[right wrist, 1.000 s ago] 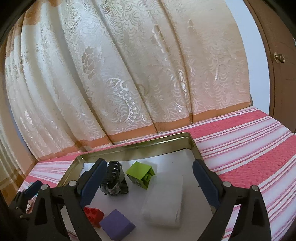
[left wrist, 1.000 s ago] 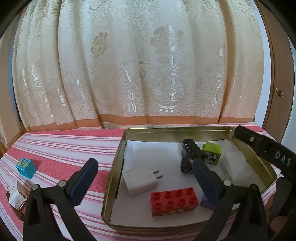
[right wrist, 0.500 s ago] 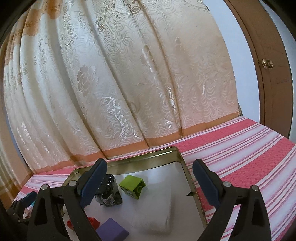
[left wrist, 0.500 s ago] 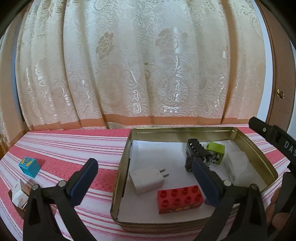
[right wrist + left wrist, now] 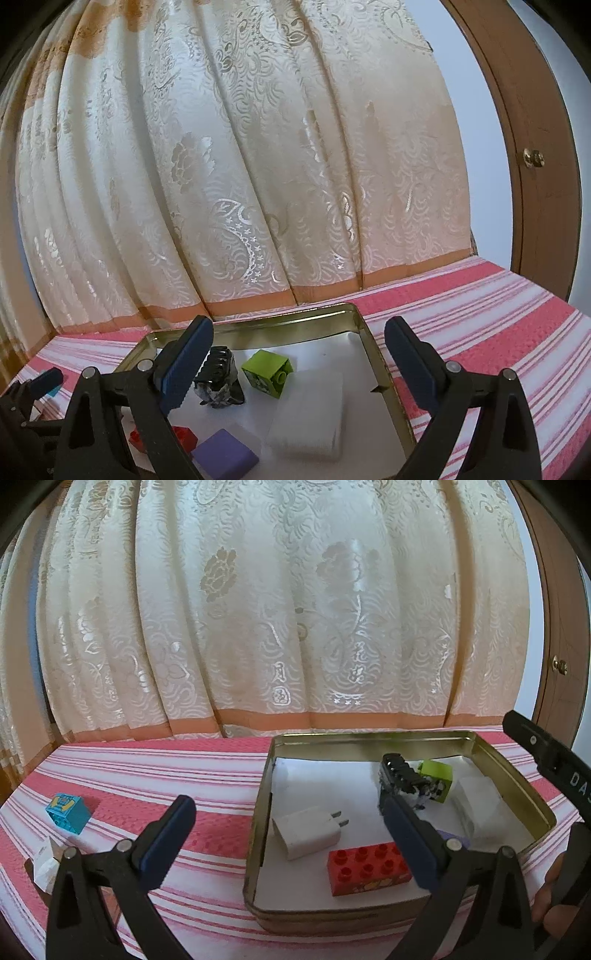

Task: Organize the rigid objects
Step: 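Withdraw both tools from the tin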

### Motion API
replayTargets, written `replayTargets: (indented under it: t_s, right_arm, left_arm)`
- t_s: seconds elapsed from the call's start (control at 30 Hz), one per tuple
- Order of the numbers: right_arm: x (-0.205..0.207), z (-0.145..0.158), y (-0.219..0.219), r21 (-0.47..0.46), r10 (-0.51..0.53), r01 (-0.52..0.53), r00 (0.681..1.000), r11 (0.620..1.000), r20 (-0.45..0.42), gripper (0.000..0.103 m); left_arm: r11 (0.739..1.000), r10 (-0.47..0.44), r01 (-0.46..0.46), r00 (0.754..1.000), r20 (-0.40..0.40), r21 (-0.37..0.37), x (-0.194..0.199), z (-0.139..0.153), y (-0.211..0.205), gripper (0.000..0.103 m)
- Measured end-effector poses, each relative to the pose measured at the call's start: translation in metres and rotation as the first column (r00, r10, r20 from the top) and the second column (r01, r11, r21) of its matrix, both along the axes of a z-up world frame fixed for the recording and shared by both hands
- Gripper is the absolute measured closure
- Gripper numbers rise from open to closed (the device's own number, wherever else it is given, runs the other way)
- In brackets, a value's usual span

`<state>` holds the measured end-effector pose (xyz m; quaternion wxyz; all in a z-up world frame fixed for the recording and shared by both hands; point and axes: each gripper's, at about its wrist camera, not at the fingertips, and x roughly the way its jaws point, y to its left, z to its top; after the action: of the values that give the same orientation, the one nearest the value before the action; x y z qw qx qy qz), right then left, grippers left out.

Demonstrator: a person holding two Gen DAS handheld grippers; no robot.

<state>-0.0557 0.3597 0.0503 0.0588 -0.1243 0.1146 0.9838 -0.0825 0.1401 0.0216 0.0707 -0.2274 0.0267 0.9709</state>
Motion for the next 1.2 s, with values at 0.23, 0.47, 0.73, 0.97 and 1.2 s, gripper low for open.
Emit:
replayTargets:
  t_s: [0.23,0.47,0.73,0.97,1.2]
  right_arm:
    - [0.007,0.0,-0.01,-0.005,-0.008,0.008,1.0,1.0,0.0,0.008]
    - [0.02,-0.002,-0.019,-0.015,-0.007,0.007,1.0,1.0,-0.005,0.008]
    - [0.029,-0.003,-0.03,-0.025,-0.013,0.013,1.0,1.0,-0.002,0.008]
    - [0.039,-0.003,-0.047,-0.029,0.003,-0.003,1.0,1.0,-0.009,0.008]
    - [0.04,-0.004,-0.069,-0.037,0.029,-0.029,1.0,0.999,0.001,0.007]
  left_arm:
    - [1.0,-0.009,0.009,1.0,-0.008,-0.001,0.007,0.0,-0.009,0.0]
    - [1.0,-0.012,0.012,1.0,-0.007,0.007,0.014,-0.001,-0.018,0.0]
    - [1.0,-0.011,0.011,1.0,-0.003,0.021,0.023,-0.003,-0.032,0.0]
    - [1.0,0.003,-0.003,1.0,-0.003,0.018,0.028,-0.003,-0.051,0.0]
    - [1.0,0.015,-0.015,1.0,0.0,0.02,0.029,-0.003,-0.067,0.0]
